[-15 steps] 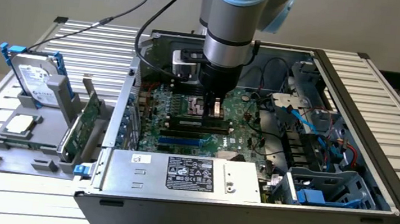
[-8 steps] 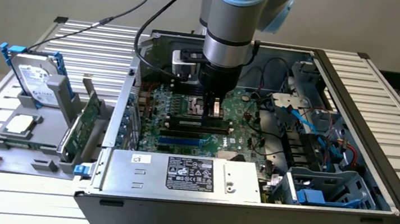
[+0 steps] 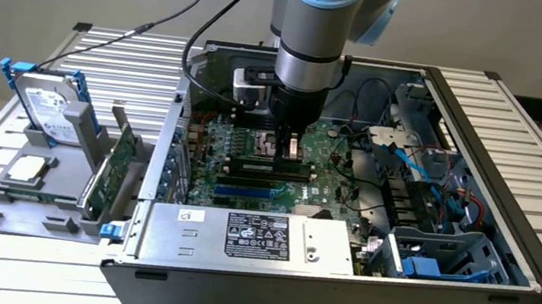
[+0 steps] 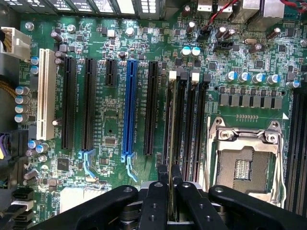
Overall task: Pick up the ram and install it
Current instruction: 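Insert the ram into the slot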
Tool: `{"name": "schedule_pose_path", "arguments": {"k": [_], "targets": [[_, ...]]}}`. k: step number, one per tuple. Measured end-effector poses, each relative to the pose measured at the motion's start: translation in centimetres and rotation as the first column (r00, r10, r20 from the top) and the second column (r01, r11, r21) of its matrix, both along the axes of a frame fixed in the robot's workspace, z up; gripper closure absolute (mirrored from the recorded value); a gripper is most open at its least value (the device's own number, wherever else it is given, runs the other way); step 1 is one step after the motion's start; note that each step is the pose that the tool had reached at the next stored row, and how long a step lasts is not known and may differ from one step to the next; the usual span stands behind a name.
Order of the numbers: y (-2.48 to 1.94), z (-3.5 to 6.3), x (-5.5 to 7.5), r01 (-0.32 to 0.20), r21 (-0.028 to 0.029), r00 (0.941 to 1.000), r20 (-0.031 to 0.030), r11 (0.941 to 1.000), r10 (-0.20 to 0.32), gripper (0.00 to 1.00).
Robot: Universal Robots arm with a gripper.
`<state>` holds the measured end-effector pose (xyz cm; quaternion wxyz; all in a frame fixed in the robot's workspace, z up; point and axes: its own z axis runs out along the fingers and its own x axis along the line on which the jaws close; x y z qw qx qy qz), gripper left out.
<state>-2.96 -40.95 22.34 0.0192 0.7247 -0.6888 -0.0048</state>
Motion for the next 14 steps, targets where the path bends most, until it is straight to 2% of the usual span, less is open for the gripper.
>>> {"name": "schedule_pose_path", "arguments": {"k": [9,11,12,14], "targets": [[0.11,-0.28,-0.01,0.000,-0.0126,1.0000,-0.0001,0.9999,0.000,0.85],[0.12,-0.30,-0.01,0.000,-0.0127,1.0000,0.0000,0.9999,0.000,0.73],[0.13,-0.30,0.00,0.000,-0.0129,1.0000,0.0000,0.9999,0.000,0.73],[0.17,-0.30,0.00,0.000,-0.0133,1.0000,0.0000,0.9999,0.000,0.61]]}}
